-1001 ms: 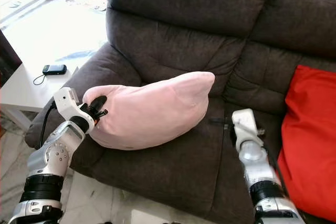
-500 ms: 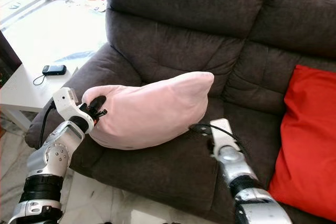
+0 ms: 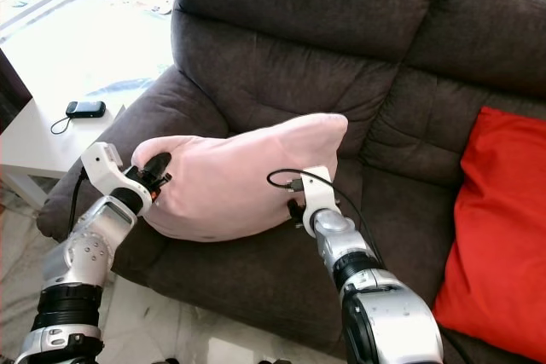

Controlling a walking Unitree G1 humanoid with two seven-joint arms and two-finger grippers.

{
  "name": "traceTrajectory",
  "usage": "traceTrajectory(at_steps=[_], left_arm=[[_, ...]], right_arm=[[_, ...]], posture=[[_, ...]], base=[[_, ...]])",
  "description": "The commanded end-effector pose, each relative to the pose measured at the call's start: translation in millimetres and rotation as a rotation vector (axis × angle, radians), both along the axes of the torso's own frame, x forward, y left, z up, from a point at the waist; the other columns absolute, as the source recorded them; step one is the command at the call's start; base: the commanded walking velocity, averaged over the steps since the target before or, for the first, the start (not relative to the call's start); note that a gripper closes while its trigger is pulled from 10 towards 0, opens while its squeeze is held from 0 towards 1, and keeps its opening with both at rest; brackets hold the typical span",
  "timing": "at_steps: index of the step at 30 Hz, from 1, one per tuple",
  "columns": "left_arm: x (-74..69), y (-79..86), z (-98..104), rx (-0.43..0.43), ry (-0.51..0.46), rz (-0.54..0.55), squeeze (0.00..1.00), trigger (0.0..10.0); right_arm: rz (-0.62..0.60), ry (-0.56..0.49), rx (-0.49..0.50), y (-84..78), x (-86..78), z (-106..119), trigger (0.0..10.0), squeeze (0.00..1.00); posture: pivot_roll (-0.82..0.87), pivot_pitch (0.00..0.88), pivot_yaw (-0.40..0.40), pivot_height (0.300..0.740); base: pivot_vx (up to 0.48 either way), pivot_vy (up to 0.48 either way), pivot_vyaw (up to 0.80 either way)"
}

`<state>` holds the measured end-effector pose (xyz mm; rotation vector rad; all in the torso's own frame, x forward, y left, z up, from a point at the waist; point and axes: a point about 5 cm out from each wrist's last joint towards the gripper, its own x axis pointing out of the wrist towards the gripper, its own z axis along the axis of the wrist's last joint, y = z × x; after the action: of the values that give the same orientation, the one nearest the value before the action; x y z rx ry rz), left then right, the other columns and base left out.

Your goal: Move the pillow to the sofa from floor

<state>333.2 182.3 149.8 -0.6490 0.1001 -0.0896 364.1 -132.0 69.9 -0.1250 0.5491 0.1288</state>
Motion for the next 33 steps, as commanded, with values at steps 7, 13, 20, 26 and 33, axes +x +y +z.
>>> traceTrajectory(at_steps=[7,13,20,26,33], left_arm=[[-11.2,4.0,8.3,-0.025,-0.022,-0.014,0.00,10.0],[-9.0,11.1,24.9,-0.126,-0.075,0.064,0.00,10.0],[-6.6,27.8,36.8,-0.203,-0.158,0.200,0.00,10.0],[-7.6,40.6,27.4,-0.224,-0.137,0.302,0.00,10.0],[-5.0,30.1,1.5,-0.178,-0.041,0.266,0.00,10.0]], right_arm=[[0.010,-0.165,0.059,18.7,27.1,50.8,10.0,0.00],[0.110,-0.306,0.128,52.3,39.9,92.8,10.0,0.00],[0.136,-0.389,0.158,60.2,43.5,110.1,10.0,0.00],[0.010,-0.368,0.073,14.5,35.9,76.3,10.0,0.00],[-0.127,-0.243,-0.026,-42.5,-2.3,6.1,10.0,0.00]], posture=[[0.23,0.148,-0.169,0.740],[0.25,0.145,-0.166,0.740],[0.23,0.144,-0.160,0.740],[0.19,0.145,-0.143,0.740],[0.16,0.145,-0.131,0.740]], base=[[0.000,0.000,0.00],[0.000,0.000,0.00],[0.000,0.000,0.00],[0.000,0.000,0.00],[0.000,0.000,0.00]])
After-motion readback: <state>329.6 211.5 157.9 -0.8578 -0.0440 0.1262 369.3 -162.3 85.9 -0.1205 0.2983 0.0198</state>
